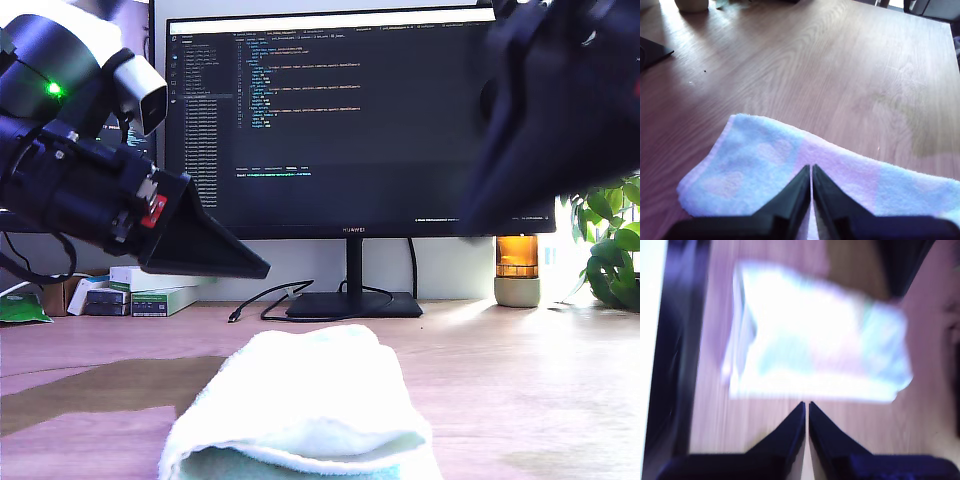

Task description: Fold the tea towel to a neat square and place it to the right

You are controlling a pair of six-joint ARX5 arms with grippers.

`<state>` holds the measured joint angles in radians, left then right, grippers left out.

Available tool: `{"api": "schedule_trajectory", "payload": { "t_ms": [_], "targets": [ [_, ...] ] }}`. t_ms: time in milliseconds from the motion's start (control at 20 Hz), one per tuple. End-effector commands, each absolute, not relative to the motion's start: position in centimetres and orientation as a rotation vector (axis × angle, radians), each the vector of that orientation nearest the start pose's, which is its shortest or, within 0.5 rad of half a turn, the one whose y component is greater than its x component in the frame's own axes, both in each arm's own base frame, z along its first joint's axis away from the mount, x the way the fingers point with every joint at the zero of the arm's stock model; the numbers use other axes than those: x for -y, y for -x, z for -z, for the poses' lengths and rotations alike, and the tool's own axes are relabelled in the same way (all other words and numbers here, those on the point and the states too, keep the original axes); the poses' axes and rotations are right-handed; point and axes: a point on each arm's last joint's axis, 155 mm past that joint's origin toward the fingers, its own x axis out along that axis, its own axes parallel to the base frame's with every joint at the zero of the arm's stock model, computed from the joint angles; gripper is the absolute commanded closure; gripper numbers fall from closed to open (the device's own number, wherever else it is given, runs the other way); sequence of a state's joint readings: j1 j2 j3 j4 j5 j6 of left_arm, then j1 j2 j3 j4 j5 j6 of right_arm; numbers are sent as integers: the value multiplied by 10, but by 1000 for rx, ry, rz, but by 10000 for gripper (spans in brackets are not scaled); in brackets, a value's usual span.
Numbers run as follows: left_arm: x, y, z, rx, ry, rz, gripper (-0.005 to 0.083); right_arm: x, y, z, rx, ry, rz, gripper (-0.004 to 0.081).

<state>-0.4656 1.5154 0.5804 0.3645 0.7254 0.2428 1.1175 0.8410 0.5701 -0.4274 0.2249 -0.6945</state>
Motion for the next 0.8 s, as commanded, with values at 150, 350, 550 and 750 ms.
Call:
{"api": "schedule_trajectory", "payload": {
  "t_ms": [150,350,550,750],
  "targets": [
    [276,-274,-85,-486,-115,1228,795,-213,-167,-182,-102,914,-865,782],
    [276,-274,-85,-489,-111,1227,795,-193,-160,-171,-75,891,-849,782],
    [278,-269,-80,-518,-81,1246,795,-197,-133,-120,-44,1156,-1060,782],
    [280,-263,-55,-588,-53,1281,795,-190,-111,-69,-78,1473,-1292,740]
  ]
}}
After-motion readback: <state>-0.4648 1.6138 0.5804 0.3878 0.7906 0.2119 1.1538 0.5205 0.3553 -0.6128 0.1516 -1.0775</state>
